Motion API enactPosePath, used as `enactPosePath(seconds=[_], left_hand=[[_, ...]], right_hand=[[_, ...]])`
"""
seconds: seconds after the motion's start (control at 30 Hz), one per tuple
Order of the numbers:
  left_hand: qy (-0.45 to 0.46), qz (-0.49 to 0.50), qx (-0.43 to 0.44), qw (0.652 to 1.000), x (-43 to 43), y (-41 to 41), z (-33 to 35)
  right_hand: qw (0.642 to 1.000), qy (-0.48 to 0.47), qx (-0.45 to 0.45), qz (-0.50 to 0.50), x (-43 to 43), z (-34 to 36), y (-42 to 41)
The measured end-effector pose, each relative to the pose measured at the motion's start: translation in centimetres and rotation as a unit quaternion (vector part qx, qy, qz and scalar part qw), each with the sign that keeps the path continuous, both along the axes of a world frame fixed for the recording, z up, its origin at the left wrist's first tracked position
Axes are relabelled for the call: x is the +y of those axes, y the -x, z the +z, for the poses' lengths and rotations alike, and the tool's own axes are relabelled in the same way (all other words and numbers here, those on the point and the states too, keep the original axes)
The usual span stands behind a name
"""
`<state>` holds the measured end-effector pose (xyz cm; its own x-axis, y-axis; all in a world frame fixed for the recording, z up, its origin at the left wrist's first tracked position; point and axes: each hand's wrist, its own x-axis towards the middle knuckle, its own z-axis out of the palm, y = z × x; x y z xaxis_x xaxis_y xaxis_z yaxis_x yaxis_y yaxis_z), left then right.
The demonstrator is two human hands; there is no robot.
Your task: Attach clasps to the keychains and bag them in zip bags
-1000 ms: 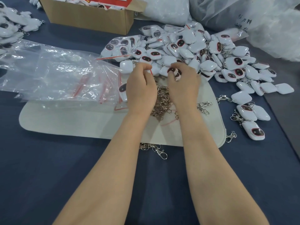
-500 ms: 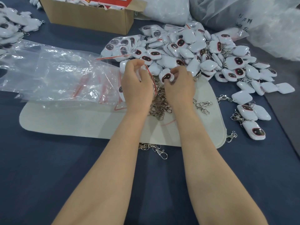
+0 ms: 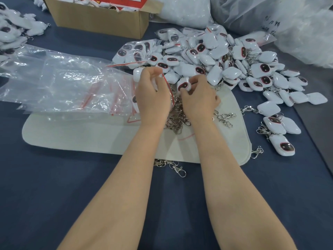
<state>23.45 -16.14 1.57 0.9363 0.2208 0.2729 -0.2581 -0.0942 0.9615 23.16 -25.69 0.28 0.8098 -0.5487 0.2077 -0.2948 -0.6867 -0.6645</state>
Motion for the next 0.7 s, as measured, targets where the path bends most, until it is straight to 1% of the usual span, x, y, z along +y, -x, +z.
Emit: enactPosePath(seconds=[0.07, 0.1, 0.2, 0.27, 0.33, 0.43, 0.5, 0.53, 0.7], left_hand=[[-0.015, -0.005, -0.001, 1.0, -0.1, 0.1, -0.1], [-0.017, -0.006, -0.002, 1.0, -0.1, 0.0, -0.1], [-0.025, -0.005, -0.006, 1.0, -0.1, 0.0, -0.2], [-0.026, -0.006, -0.008, 1.0, -0.1, 0.0, -0.2], [-0.029, -0.005, -0.01, 1.0, -0.1, 0.0, -0.2], [-0.033, -0.001, -0.011, 0.999, -0.2, 0.0, -0.2], [-0.035, -0.001, -0.009, 0.999, -0.2, 0.0, -0.3], [-0.035, -0.002, -0.008, 0.999, -0.2, 0.0, -0.3], [-0.037, -0.002, -0.01, 0.999, -0.2, 0.1, -0.3]], right_hand=[[0.994, -0.089, -0.06, 0.008, 0.0, 0.4, 0.0], [0.985, -0.137, -0.1, 0.016, 0.0, 0.6, 0.0], [0.941, -0.269, -0.204, 0.024, 0.1, 1.3, 0.1], [0.891, -0.39, -0.228, 0.035, 0.1, 1.4, -0.3], [0.826, -0.511, -0.234, 0.034, 0.0, 1.3, -0.6], [0.734, -0.636, -0.235, 0.045, 0.0, 1.4, -0.4], [0.686, -0.687, -0.232, 0.053, 0.0, 1.6, -0.3], [0.678, -0.697, -0.227, 0.056, 0.0, 1.6, -0.2], [0.688, -0.687, -0.208, 0.111, -0.1, 1.7, 0.0]])
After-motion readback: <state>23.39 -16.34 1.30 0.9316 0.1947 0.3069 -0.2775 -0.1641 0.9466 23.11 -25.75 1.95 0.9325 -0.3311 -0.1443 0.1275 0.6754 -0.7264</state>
